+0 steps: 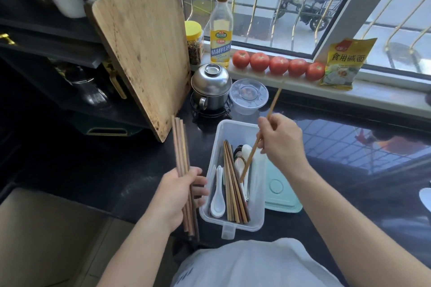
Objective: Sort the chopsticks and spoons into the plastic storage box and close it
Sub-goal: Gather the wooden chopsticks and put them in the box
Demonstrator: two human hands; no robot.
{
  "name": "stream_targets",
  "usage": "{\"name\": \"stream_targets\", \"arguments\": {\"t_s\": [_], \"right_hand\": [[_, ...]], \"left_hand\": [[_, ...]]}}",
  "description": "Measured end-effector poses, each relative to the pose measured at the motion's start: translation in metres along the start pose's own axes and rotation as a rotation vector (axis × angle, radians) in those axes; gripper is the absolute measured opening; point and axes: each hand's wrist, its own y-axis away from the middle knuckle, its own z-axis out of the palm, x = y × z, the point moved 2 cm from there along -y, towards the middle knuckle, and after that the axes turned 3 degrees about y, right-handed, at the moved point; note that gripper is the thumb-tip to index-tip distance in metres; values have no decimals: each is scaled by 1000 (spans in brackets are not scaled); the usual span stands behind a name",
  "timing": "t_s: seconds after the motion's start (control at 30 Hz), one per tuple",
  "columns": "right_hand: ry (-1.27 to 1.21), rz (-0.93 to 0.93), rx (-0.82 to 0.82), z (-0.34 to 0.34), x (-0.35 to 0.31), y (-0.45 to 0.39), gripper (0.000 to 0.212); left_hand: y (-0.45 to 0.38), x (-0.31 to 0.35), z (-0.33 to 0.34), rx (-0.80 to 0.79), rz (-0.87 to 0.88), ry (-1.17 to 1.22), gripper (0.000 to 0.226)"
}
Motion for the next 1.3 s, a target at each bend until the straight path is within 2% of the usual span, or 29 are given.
{"name": "stream_targets", "arguments": {"t_s": [0.03, 0.1, 0.2, 0.27, 0.37, 0.43, 0.53, 0.67, 0.77, 0.87, 0.97, 1.03, 1.07, 1.13, 1.17, 1.3], "right_hand": [[162, -58, -30, 2, 2, -5, 31], [475, -105, -193, 22, 9, -1, 29], [757, -206, -434, 64, 27, 21, 23], [833, -244, -505, 83, 37, 26, 20], [797, -136, -596, 88, 42, 22, 21], [802, -111, -575, 79, 39, 17, 18], [689, -44, -509, 57, 29, 9, 17], [129, 123, -629, 38, 3, 29, 24], [-105, 101, -727, 36, -18, 55, 22], [-199, 104, -653, 34, -22, 61, 26], [-203, 93, -659, 33, -20, 62, 28], [-255, 133, -557, 34, -14, 51, 27], [-263, 139, -448, 33, -10, 42, 27], [-98, 52, -211, 30, 0, 20, 31], [49, -17, -167, 30, 5, 11, 33], [686, -154, -397, 56, 22, 9, 25]], "left_hand": [[-2, 1, -7, 52, 8, 19, 17], [-6, 2, -17, 102, 18, 43, 16], [-4, 7, -15, 55, 20, 84, 19], [1, 10, -9, -3, 18, 110, 21], [8, 11, -5, -63, 16, 114, 19], [11, 12, -6, -70, 17, 106, 18], [12, 12, -6, -74, 7, 93, 14], [14, 13, 5, -180, -4, 80, 14], [17, 14, 20, -296, -8, 33, 19], [16, 14, 27, -336, -28, 35, 22], [17, 14, 24, -355, -46, 12, 22], [16, 14, 21, -299, -37, 28, 20], [13, 14, 18, -237, -23, 43, 19], [6, 12, 9, -119, -14, 89, 18], [4, 12, 5, -89, -25, 128, 19], [2, 12, -1, -79, -87, 312, 24]]}}
